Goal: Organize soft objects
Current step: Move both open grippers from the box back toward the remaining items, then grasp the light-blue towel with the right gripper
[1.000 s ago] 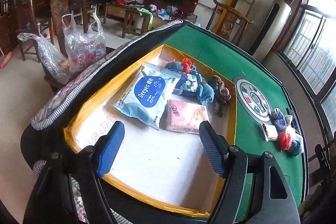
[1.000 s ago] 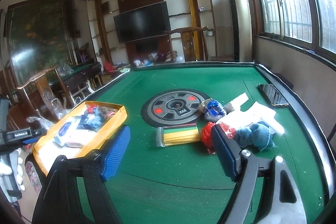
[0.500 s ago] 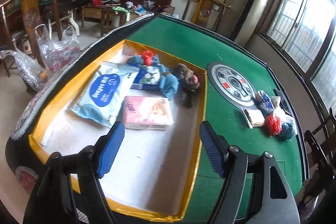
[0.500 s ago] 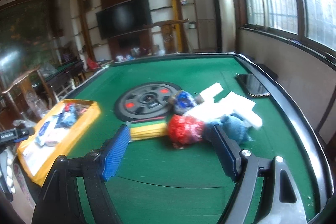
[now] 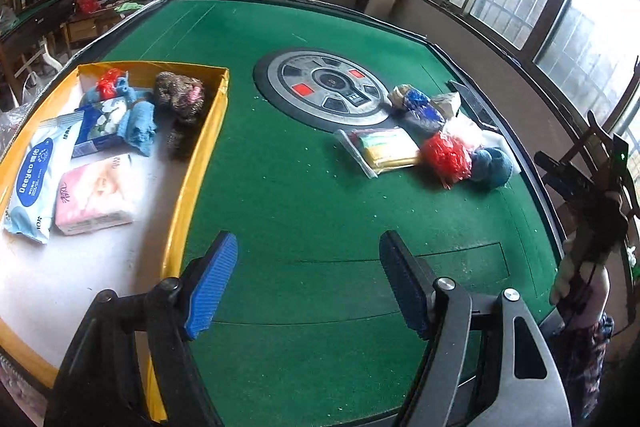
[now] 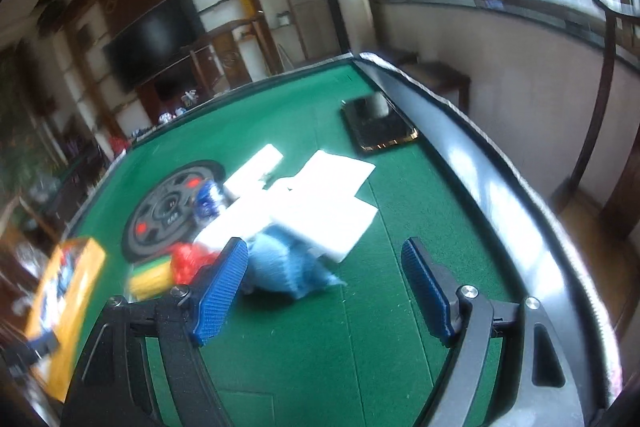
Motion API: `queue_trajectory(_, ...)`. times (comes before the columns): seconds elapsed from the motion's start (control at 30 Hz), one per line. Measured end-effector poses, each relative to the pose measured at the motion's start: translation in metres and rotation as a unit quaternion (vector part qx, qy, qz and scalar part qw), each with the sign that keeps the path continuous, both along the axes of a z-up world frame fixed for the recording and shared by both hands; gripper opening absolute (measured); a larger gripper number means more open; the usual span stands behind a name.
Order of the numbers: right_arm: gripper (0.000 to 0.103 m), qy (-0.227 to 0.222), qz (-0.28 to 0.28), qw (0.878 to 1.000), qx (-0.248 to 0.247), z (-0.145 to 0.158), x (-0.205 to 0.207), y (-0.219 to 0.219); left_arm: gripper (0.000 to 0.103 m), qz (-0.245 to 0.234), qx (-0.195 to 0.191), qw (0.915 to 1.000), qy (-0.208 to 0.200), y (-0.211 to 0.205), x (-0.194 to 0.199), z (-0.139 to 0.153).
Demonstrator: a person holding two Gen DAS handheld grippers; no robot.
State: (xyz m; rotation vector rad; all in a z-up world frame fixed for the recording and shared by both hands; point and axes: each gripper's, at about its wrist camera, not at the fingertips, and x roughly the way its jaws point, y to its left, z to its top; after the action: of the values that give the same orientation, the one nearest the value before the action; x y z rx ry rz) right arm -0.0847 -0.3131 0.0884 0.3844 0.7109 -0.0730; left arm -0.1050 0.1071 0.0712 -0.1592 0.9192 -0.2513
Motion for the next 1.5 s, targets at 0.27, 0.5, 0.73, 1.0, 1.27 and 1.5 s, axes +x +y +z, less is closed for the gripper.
queue_trajectory(0.27,0.075,0.038,0.062,0.987,0.146,-0.025,0.049,-0.012,0.073,-0.015,0.001,0.9995,0.026,-0.016,0.001,-0.011)
queue_trajectory(0.5,0.075,0.042,0.326,0.909,0.256,-0.027,0.036,0.064,0.073,-0.024,0.000,0.9994,0.024,-0.021,-0.004,-0.010)
queue_trajectory(0.73,0.075,0.008,0.197,0.967,0.163,0.000,0.010,0.024,0.073,-0.028,-0.005,0.9994,0.019,-0.018,-0.005,-0.010)
queue_trajectory(1.0,0.075,0.059,0.175,0.973,0.139,-0.016,0.005,0.026,0.073,-0.038,-0.017,0.9987,0.030,-0.019,-0.008,-0.016)
queue_trajectory(1.27,0.075,0.108,0.210,0.968,0.082,-0.041,-0.001,0.079,0.073,-0.028,-0.022,0.9992,0.016,-0.011,-0.004,-0.009)
queue_trajectory(1.5,0.038,0.106,0.238,0.964,0.047,-0.049,-0.006,0.107,0.073,-0.033,-0.011,0.9994,0.003,-0.017,0.000,0.000)
